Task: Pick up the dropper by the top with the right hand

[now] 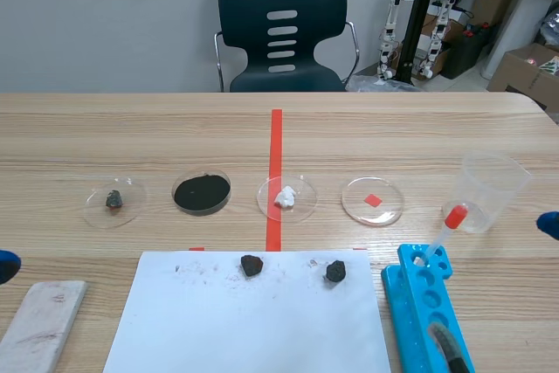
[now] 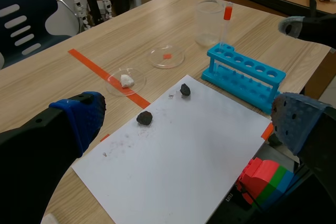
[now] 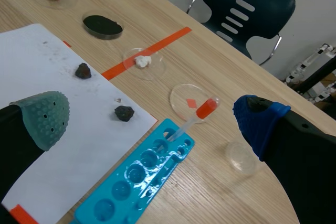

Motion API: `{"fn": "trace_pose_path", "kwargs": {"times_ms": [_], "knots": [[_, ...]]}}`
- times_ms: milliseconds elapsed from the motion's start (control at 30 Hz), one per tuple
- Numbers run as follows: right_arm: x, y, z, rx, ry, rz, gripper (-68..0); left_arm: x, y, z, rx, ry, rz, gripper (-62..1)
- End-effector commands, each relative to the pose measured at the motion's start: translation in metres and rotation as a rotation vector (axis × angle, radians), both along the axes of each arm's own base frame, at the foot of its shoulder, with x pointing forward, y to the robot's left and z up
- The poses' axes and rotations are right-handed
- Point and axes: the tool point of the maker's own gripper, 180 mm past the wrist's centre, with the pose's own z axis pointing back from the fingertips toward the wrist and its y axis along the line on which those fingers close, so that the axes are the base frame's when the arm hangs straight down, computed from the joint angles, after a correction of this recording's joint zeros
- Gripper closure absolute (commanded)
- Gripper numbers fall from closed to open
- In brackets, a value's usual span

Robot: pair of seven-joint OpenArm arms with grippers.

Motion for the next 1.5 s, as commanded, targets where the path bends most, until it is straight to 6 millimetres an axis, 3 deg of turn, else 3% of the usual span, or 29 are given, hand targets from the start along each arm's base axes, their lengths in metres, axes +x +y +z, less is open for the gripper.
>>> {"fn": "trace_pose_path", "kwargs": {"times_ms": [0, 233, 600, 1000, 1400, 1467], "knots": [[0.010, -0.003, 0.005, -0.003, -0.033, -0.014, -67.9, 0.002, -0.003, 0.009, -0.036, -0.022, -0.004, -62.3], [0.030, -0.019, -0.011, -0.009, -0.019, -0.068, -63.3, 0.002, -0.003, 0.009, -0.036, -0.022, -0.004, -62.3], [0.059, -0.040, -0.055, 0.002, 0.022, -0.123, -63.3, 0.002, -0.003, 0.009, -0.036, -0.022, -0.004, -62.3], [0.090, -0.034, -0.053, 0.019, -0.027, -0.118, -63.3, 0.002, -0.003, 0.009, -0.036, -0.022, -0.004, -62.3], [0.097, -0.022, -0.056, 0.026, -0.016, -0.097, -63.2, 0.002, -0.003, 0.009, -0.036, -0.022, -0.004, -62.3], [0.097, -0.022, -0.055, 0.026, -0.019, -0.097, -59.6, 0.002, -0.003, 0.009, -0.036, -0.022, -0.004, -62.3]]}}
